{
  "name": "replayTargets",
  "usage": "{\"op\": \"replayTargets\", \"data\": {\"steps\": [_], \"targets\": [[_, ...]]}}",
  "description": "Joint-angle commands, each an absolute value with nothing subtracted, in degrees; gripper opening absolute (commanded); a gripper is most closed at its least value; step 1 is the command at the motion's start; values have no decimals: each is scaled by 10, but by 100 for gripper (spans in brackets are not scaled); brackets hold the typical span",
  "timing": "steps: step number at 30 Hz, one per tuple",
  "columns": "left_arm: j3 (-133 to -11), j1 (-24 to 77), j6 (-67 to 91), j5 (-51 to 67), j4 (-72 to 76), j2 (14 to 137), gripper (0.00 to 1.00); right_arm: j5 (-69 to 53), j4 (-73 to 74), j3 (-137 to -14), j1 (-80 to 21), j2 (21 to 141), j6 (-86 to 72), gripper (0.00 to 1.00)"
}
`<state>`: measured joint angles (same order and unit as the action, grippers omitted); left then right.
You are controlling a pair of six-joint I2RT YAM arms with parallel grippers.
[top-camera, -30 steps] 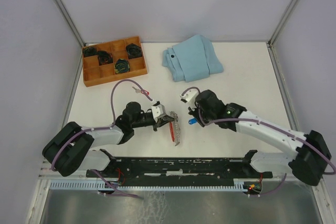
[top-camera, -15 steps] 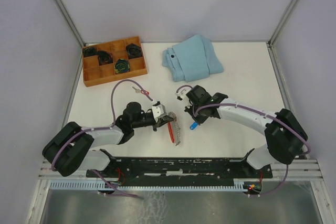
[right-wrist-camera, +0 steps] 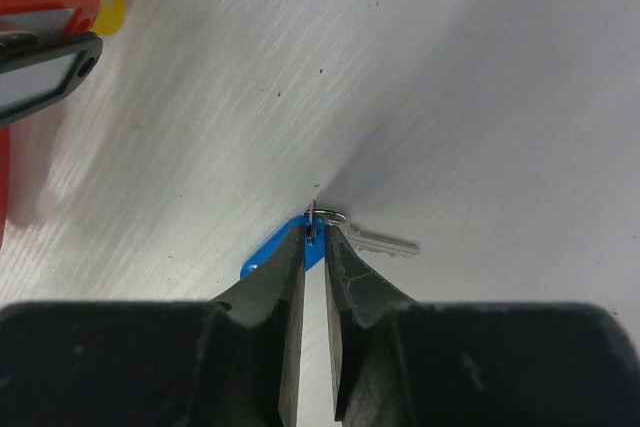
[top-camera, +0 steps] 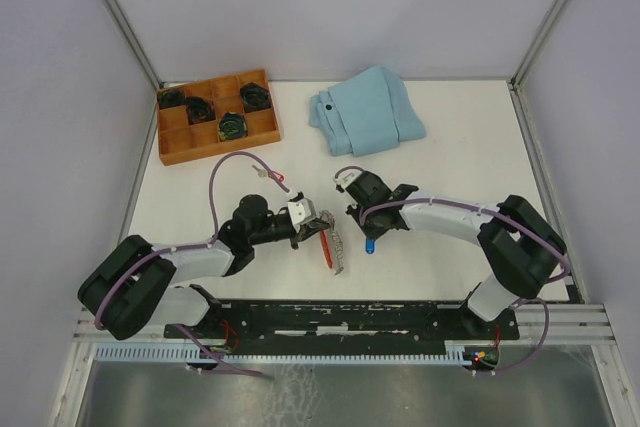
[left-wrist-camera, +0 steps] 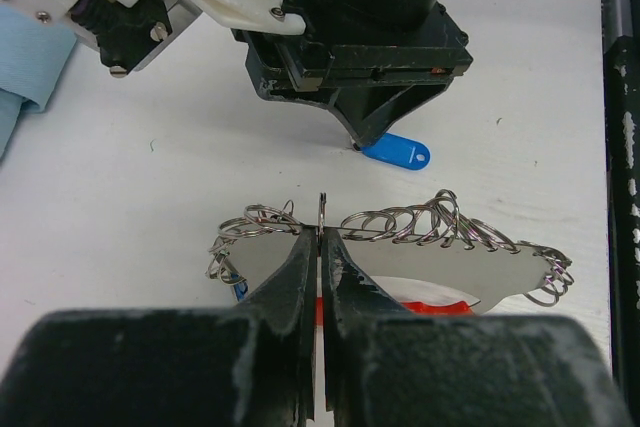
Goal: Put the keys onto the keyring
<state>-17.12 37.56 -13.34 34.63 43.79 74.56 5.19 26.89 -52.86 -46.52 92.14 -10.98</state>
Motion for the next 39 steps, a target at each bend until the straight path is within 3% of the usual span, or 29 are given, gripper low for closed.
{"op": "replayTargets", "data": {"steps": [1,9,39], "targets": [[-171,373,-150,345,479,733,3,70,238,-521,-469,904,-130,23],[-170,373,-147,345,481,730,3,67,246,-517,-471,884,-156,30],[-167,373,-142,349,483,727,3,138,225,-499,-494,913,-205,17]]}}
